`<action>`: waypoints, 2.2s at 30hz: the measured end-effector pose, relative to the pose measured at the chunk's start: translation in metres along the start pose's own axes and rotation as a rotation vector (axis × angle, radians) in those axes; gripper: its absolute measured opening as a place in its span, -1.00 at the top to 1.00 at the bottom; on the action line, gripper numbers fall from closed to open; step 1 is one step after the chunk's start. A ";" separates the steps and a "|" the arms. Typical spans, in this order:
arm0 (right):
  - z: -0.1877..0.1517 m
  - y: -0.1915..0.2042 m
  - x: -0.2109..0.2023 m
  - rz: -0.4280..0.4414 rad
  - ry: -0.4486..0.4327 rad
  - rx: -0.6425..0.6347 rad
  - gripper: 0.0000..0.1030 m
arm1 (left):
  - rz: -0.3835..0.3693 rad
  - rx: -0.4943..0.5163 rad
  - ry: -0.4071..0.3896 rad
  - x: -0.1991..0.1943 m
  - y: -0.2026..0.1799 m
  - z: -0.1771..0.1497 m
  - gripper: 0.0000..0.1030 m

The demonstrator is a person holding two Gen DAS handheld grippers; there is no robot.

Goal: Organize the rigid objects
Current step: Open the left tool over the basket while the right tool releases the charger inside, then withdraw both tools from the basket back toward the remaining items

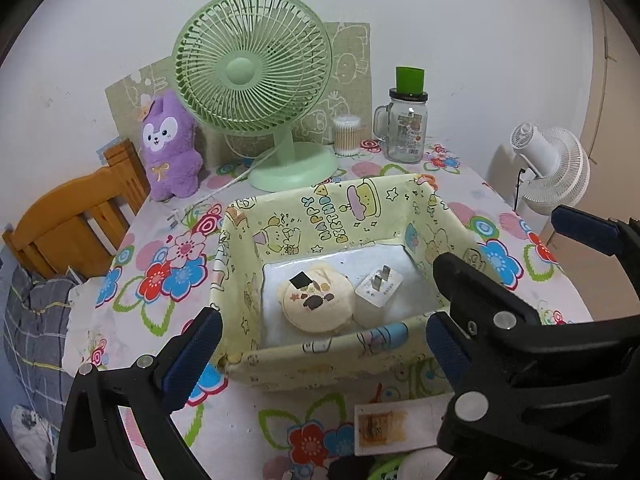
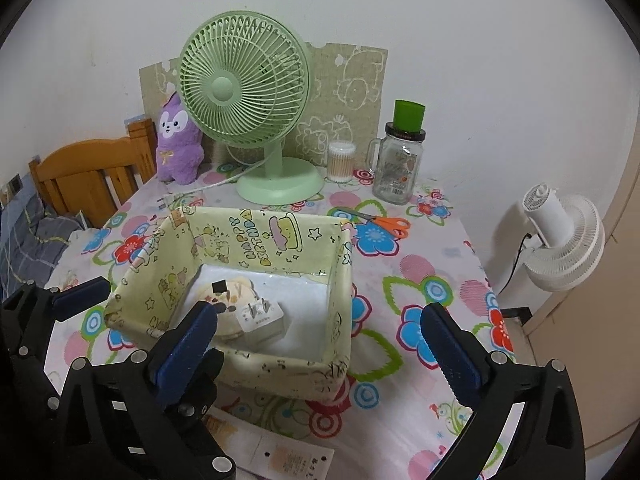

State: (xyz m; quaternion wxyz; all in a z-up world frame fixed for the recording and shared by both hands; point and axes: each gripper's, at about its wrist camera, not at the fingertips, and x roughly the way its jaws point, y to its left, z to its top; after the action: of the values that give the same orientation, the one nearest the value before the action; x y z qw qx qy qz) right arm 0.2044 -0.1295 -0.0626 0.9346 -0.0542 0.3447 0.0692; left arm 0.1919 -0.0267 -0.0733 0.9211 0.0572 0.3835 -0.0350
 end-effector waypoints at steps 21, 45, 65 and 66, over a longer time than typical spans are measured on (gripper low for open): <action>-0.025 0.004 -0.060 -0.018 -0.062 -0.011 -1.00 | 0.000 -0.012 -0.042 -0.053 -0.009 -0.027 -1.00; -0.062 0.014 -0.097 0.009 -0.090 -0.012 -1.00 | -0.007 -0.020 -0.069 -0.086 -0.008 -0.065 -1.00; -0.100 0.028 -0.092 -0.001 -0.070 -0.009 -1.00 | -0.026 -0.031 -0.040 -0.078 -0.003 -0.104 -1.00; -0.101 0.028 -0.091 0.001 -0.067 -0.007 -1.00 | -0.026 -0.032 -0.038 -0.077 -0.003 -0.104 -1.00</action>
State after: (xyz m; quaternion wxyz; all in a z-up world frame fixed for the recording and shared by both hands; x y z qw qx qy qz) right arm 0.0668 -0.1250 -0.0813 0.9454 -0.0551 0.3129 0.0728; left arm 0.0638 -0.0144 -0.0916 0.9284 0.0369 0.3673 -0.0418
